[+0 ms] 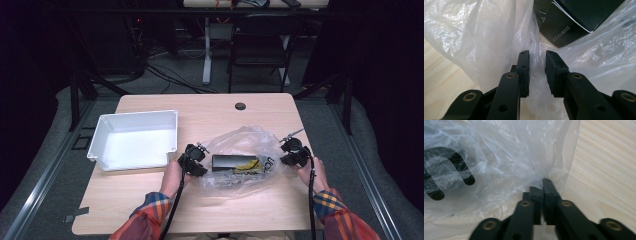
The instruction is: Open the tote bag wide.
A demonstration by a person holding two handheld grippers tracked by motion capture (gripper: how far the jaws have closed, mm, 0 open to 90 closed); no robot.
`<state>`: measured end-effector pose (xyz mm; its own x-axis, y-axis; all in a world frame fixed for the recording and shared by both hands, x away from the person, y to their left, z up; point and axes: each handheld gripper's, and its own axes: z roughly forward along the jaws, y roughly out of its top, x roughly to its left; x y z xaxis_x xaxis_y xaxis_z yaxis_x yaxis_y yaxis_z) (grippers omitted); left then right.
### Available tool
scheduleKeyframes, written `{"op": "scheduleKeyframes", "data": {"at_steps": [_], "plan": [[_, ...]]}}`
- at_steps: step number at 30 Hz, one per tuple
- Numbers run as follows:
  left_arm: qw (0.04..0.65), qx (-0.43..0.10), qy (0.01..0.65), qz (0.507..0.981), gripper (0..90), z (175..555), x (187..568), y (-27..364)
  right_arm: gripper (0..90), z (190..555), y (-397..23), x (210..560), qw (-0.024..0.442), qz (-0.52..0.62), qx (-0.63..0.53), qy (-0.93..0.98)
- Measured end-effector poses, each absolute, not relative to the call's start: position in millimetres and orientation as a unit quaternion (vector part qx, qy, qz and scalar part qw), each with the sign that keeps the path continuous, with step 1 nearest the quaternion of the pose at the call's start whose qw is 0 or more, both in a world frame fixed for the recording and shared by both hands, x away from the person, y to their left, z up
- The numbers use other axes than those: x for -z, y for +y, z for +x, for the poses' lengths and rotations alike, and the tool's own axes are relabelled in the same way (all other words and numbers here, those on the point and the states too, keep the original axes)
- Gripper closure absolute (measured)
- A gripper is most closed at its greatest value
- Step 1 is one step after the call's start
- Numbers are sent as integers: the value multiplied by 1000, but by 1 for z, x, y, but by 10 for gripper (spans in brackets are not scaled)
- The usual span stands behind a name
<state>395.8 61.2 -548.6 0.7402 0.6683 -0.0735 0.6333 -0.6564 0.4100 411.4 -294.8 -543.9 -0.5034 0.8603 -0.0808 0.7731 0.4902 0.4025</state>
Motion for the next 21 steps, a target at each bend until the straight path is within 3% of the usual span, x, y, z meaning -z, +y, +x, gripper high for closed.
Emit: {"op": "scheduleKeyframes", "data": {"at_steps": [3,10,14,18,21], "plan": [[214,-42,357,908,698,395,546,63,565,406,-297,532,114,475,-200,850],[242,-54,356,901,574,393,529,65,395,372,-289,472,123,421,-295,849],[251,-63,356,898,569,394,525,64,343,354,-259,465,107,361,-308,874],[258,-69,353,897,575,394,525,63,354,354,-231,479,100,327,-290,894],[262,-70,351,896,594,394,526,63,637,358,-221,492,112,323,-267,901]]}}
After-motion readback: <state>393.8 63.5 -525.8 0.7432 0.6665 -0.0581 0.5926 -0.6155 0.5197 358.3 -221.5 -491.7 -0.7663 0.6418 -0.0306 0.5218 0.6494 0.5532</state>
